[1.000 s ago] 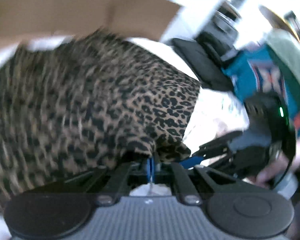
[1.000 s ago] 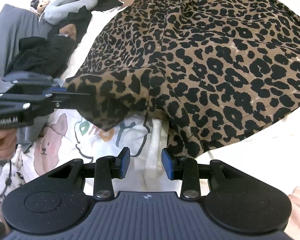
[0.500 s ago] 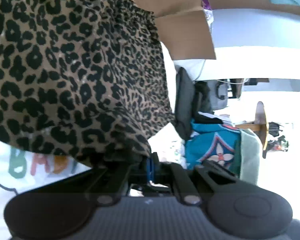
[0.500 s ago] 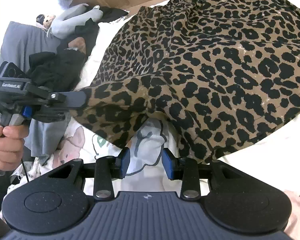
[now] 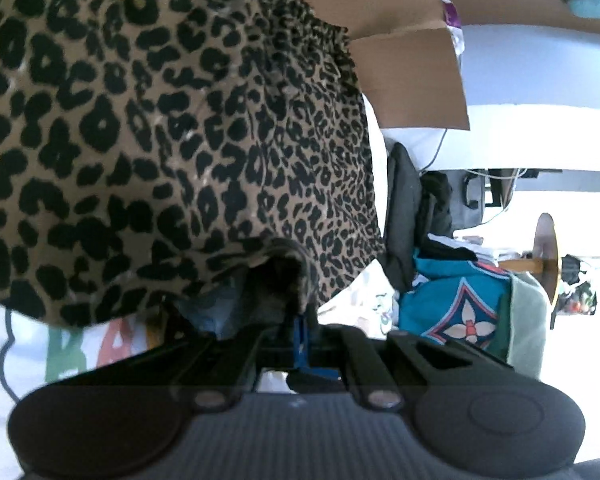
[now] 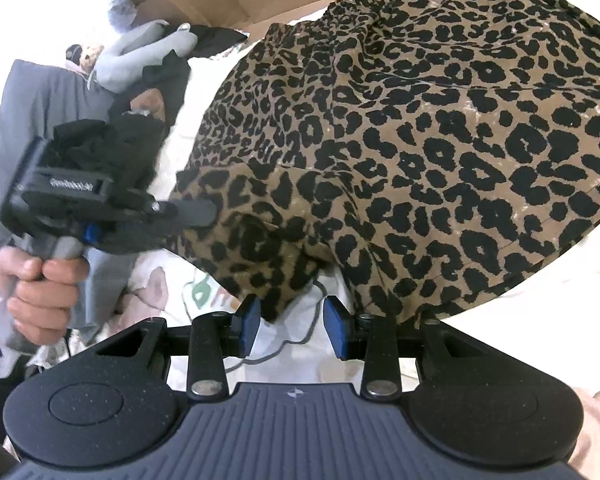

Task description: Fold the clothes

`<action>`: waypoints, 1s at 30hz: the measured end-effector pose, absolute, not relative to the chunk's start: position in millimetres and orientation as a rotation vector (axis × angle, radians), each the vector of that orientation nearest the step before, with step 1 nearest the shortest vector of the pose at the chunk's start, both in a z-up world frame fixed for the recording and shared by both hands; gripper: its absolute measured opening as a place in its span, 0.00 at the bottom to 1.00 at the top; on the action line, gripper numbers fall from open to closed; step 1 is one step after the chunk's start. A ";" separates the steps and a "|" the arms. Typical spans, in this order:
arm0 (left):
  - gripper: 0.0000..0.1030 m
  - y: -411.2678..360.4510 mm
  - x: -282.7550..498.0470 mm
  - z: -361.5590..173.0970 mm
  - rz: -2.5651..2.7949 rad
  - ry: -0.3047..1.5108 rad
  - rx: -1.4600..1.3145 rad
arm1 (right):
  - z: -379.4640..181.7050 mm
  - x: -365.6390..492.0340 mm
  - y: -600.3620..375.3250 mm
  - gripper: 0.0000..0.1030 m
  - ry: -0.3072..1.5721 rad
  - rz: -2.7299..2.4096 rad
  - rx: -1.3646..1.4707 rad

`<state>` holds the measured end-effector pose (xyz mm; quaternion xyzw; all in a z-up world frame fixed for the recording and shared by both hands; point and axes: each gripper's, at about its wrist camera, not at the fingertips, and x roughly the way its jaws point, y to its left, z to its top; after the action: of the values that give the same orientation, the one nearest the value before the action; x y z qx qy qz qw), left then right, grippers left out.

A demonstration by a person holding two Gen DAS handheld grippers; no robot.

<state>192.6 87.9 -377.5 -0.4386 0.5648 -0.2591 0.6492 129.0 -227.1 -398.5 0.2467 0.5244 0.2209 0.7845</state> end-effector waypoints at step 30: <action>0.01 62.9 142.7 -412.5 -0.554 1.344 -1.204 | -446.3 122.8 -240.6 0.38 1.173 0.443 1.153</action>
<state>142.7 62.9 -412.5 -0.5164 0.5767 -0.2379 0.5867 122.8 -240.6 -446.3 0.5092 0.5182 0.1956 0.6587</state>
